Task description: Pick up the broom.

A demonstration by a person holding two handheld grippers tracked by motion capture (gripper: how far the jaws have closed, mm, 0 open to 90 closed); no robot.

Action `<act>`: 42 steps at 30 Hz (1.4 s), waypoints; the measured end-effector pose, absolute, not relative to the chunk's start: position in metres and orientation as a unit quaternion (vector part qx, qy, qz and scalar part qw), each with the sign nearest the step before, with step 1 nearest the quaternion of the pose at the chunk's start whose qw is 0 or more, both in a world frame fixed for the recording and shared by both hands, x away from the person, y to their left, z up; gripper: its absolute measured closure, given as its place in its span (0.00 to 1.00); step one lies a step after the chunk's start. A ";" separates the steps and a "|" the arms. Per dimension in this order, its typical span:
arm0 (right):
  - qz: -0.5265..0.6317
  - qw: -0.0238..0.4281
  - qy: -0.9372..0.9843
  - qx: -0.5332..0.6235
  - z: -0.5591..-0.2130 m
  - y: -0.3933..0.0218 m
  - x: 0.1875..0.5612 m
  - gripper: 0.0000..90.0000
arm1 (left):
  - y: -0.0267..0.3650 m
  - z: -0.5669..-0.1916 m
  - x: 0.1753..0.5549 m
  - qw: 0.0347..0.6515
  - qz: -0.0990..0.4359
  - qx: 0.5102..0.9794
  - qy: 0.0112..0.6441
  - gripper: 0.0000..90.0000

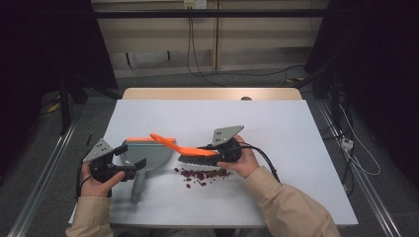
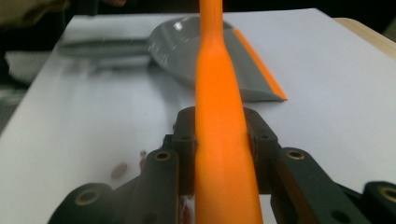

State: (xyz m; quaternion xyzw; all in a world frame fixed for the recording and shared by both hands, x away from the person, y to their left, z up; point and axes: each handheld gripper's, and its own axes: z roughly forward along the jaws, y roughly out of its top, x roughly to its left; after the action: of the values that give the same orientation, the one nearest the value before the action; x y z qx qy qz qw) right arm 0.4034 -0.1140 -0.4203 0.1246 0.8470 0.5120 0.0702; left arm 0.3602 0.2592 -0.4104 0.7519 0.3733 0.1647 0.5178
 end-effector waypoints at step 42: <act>0.558 0.070 0.735 0.379 -0.436 -0.064 0.326 0.79 | 0.256 -0.407 0.358 0.520 0.172 0.754 0.362 0.07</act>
State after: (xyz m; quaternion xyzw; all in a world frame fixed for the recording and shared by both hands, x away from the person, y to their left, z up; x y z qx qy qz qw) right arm 0.3259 -0.0638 -0.4364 0.3787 0.7353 0.5578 0.0697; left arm 0.3585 0.2559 -0.4071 0.7539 0.3624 0.1716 0.5205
